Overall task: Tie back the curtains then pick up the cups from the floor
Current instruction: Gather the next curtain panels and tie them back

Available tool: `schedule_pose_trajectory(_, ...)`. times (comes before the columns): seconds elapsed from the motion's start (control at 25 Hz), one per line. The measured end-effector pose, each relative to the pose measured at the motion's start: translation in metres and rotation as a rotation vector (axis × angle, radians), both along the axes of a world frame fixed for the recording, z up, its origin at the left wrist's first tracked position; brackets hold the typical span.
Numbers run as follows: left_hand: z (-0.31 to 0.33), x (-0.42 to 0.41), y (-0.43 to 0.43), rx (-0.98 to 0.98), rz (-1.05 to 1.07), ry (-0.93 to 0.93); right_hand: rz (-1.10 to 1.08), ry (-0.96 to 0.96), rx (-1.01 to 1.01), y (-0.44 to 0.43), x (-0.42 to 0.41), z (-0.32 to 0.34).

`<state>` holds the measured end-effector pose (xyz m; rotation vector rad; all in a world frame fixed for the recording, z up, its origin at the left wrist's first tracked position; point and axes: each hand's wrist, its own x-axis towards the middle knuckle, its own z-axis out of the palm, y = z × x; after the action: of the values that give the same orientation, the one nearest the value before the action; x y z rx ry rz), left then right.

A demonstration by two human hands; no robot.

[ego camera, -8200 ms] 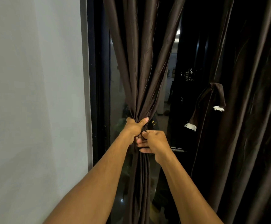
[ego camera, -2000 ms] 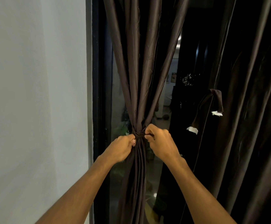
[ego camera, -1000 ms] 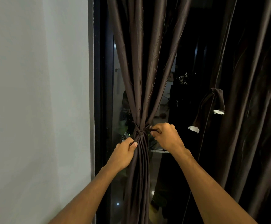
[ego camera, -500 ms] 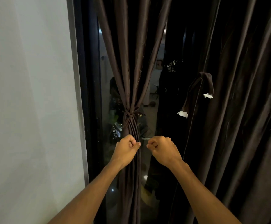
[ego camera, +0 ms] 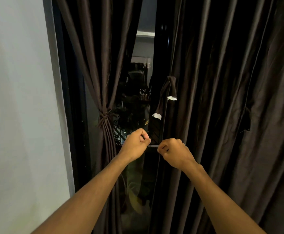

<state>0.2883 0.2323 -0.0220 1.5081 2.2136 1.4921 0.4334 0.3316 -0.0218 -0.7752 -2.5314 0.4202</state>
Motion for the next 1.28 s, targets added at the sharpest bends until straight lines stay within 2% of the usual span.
schedule_pose_trajectory(0.32,0.018,0.063,0.049,0.041,0.007,-0.023,-0.015,0.048,0.032,0.050,0.068,0.021)
schedule_pose_trajectory(0.64,0.054,0.043,0.078,0.115,0.056,0.013,-0.075,0.207,0.052,0.089,0.069,0.051)
schedule_pose_trajectory(0.92,0.124,0.015,0.119,0.244,0.072,-0.073,-0.198,0.424,0.114,0.110,0.038,0.092)
schedule_pose_trajectory(1.12,0.161,0.019,0.152,0.064,0.079,-0.057,-0.190,0.422,0.150,0.108,0.016,0.102)
schedule_pose_trajectory(1.28,0.169,0.030,0.164,0.060,0.192,0.095,-0.153,0.414,0.104,0.116,0.006,0.111)
